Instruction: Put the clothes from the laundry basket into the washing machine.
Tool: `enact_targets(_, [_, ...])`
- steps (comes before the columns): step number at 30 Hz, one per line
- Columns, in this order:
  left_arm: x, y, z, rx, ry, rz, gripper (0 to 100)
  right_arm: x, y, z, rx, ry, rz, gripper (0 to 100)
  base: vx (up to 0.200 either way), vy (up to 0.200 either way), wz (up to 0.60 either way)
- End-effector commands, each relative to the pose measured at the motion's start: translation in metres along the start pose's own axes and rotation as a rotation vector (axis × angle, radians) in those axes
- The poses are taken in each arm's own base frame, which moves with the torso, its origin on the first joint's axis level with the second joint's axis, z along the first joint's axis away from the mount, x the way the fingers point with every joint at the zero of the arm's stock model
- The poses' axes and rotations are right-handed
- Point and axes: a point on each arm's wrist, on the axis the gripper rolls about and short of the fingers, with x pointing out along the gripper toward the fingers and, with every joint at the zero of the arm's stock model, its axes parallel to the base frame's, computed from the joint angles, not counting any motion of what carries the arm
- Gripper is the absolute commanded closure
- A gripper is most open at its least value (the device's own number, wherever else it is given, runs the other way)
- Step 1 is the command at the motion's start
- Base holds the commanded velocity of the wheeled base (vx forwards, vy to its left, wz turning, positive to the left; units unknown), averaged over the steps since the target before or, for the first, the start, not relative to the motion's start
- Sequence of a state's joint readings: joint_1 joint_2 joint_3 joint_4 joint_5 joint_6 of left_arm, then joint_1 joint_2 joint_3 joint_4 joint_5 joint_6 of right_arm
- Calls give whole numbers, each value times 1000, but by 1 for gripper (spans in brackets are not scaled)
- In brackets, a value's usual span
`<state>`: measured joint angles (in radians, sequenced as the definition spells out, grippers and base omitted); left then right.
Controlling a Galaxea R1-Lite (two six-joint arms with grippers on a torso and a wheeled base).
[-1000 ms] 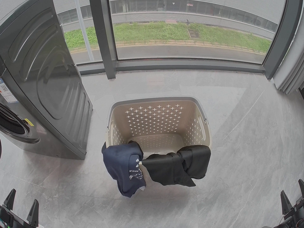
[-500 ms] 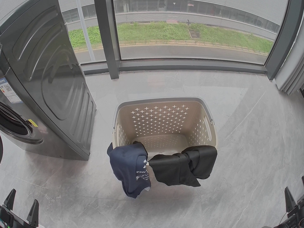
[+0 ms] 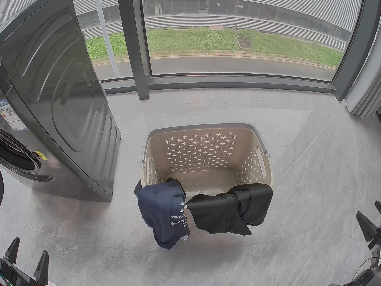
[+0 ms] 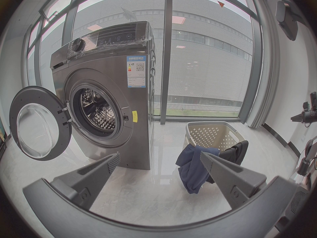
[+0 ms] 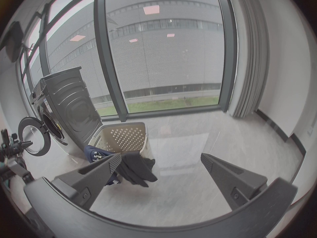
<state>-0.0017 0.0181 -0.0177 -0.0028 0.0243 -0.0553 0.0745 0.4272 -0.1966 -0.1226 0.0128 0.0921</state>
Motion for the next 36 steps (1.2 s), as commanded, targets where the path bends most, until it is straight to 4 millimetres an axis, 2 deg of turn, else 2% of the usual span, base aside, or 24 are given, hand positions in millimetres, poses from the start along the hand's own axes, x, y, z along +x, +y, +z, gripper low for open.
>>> enact_targets(1, [1,0,-5,0,8,1,0,102,12,-19,101,424,59,0,0,0,0])
enact_targets(4, [1,0,-5,0,8,1,0,117,15,-18,98,409,72,0,0,0,0])
enact_targets(8, [1,0,-5,0,8,1,0,133,17,-18,97,398,74,0,-200,0,0])
enact_targets(18, [1,0,-5,0,8,1,0,174,28,-20,94,444,85,0,0,0,0])
enact_targets(24, [1,0,-5,0,8,1,0,201,44,-30,66,468,103,0,0,0,0])
enact_targets(36, [1,0,-5,0,8,1,0,233,69,-52,63,472,157,0,0,0,0])
